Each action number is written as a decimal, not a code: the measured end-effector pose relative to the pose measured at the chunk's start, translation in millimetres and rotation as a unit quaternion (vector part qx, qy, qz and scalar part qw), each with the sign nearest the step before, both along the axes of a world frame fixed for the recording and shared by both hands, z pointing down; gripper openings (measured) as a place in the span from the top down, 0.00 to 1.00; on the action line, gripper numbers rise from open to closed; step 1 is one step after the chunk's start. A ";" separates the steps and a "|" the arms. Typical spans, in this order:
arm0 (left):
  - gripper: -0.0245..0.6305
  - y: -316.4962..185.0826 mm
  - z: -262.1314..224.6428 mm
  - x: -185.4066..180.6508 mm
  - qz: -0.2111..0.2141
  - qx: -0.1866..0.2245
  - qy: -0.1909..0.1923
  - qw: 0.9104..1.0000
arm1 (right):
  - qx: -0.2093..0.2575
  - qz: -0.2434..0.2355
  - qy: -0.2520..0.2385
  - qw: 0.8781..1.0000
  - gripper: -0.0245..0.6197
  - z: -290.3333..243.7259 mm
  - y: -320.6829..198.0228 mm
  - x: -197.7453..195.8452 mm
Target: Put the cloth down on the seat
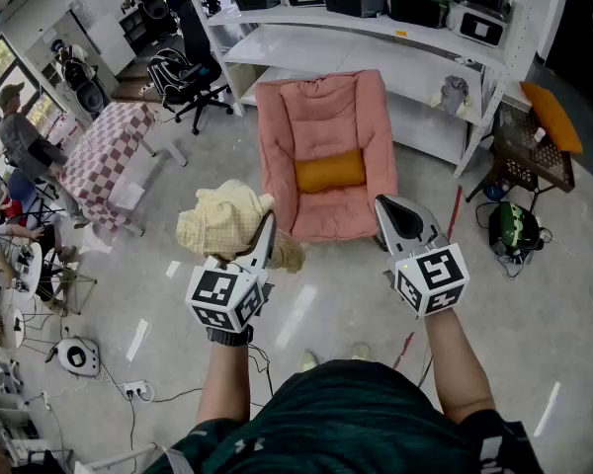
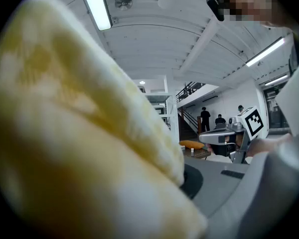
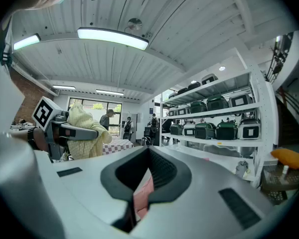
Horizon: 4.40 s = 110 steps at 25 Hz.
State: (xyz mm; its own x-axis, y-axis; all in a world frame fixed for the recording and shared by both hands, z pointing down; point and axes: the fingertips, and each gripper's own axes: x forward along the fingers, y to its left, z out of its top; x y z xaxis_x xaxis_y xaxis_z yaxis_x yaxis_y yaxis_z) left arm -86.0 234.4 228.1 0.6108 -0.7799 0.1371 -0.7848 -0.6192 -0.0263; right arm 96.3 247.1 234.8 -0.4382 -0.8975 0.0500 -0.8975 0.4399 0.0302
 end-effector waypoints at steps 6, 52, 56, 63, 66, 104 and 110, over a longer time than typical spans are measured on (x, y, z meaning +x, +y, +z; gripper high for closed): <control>0.91 6.3 0.4 6.3 -0.001 0.000 -0.001 1.000 | 0.000 -0.003 0.004 1.000 0.96 1.0 5.5 4.1; 0.91 -137.2 59.2 36.4 -0.007 -0.035 0.009 0.999 | -0.029 -0.004 -0.028 0.999 0.96 48.9 -112.9 25.1; 0.91 -189.2 70.9 27.7 0.004 -0.044 0.011 0.999 | -0.035 0.001 -0.022 0.999 0.96 53.4 -161.1 6.7; 0.91 -268.5 98.5 11.3 0.025 -0.058 0.012 0.998 | -0.039 0.014 -0.025 0.999 0.96 63.9 -240.7 -27.5; 0.91 -299.2 111.1 2.6 0.027 -0.064 0.013 0.998 | -0.042 0.014 -0.022 0.999 0.96 69.8 -270.4 -42.2; 0.91 -630.7 429.9 7.4 -0.139 -0.244 0.135 0.950 | -0.217 -0.159 -0.004 0.963 0.96 279.0 -590.2 -45.3; 0.91 -661.2 479.2 -6.9 -0.173 -0.260 0.173 0.934 | -0.251 -0.164 0.002 0.954 0.96 315.0 -599.9 -44.8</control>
State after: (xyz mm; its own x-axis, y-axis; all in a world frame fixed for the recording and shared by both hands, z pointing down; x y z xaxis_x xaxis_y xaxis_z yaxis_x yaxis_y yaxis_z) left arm -93.0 -426.8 707.3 0.4124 -0.8215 0.3937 -0.8461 -0.1853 0.4997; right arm 51.5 -352.9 549.8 -0.6903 -0.5748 0.4393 -0.7095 0.6565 -0.2559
